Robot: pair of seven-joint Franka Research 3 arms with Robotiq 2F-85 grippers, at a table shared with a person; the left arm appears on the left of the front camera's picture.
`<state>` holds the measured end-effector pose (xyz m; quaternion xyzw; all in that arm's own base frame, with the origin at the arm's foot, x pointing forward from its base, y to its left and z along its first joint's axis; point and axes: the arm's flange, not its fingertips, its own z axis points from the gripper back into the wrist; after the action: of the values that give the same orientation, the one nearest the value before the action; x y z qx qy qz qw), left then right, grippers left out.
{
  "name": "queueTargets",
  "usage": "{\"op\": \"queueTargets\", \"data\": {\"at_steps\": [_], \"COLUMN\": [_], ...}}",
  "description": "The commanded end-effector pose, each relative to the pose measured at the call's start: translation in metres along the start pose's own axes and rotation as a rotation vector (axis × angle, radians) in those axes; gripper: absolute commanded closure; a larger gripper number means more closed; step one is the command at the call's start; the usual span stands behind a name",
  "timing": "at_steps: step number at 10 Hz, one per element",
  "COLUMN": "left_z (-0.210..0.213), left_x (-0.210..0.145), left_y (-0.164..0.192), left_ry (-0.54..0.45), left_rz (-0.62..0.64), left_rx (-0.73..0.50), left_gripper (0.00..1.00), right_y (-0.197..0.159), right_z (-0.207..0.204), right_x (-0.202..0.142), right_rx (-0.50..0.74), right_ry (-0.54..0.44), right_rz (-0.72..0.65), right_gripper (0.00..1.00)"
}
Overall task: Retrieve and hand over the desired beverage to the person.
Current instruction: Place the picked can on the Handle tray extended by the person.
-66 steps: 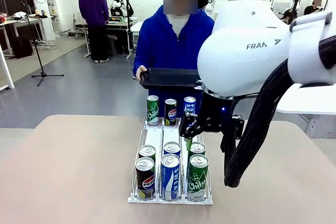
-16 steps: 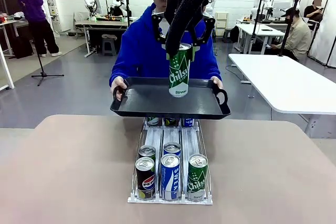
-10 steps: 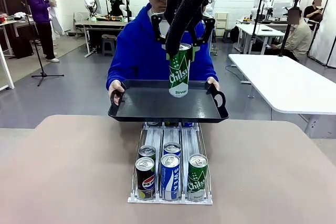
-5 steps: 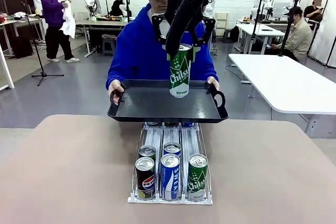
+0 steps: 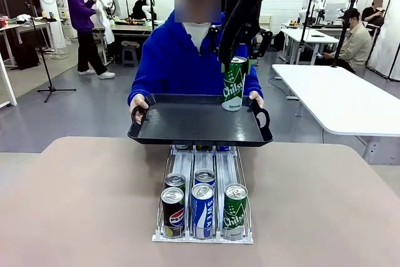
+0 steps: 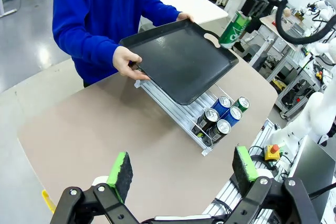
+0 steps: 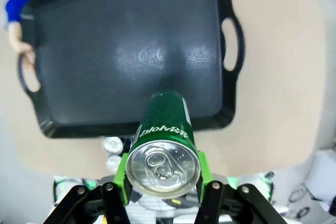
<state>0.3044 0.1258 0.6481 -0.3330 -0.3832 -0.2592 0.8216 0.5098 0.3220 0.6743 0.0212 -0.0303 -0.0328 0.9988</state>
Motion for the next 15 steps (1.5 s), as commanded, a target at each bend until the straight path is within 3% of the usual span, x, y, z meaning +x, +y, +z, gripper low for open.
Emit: {"op": "queueTargets", "data": {"at_steps": [1, 3, 4, 11, 14, 15], "left_z": [0.001, 0.001, 0.001, 0.001, 0.001, 0.001], "left_x": [0.000, 0.000, 0.000, 0.000, 0.000, 0.000], "left_y": [0.001, 0.001, 0.001, 0.001, 0.001, 0.001], "left_ry": [-0.012, -0.012, -0.012, -0.012, -0.012, -0.012], "left_rz": [-0.020, -0.020, -0.020, -0.020, -0.020, -0.020], "left_rx": [-0.011, -0.011, -0.011, -0.011, -0.011, -0.011], "left_gripper": [0.00, 0.00, 0.00, 0.00, 0.00, 0.00], "right_y": [0.012, 0.011, -0.001, 0.006, 0.005, 0.003], "right_z": [0.005, -0.008, -0.016, -0.069, -0.083, -0.083], "right_x": [0.029, 0.042, 0.027, 0.044, 0.050, 0.049], "right_rx": [0.043, 0.045, 0.020, -0.047, -0.021, -0.011], "right_ry": [0.007, 0.017, 0.013, 0.016, 0.020, 0.021], "right_rz": [0.022, 0.028, 0.007, 0.065, 0.082, 0.085], "right_gripper": [0.43, 0.43, 0.43, 0.43, 0.43, 0.00]}}
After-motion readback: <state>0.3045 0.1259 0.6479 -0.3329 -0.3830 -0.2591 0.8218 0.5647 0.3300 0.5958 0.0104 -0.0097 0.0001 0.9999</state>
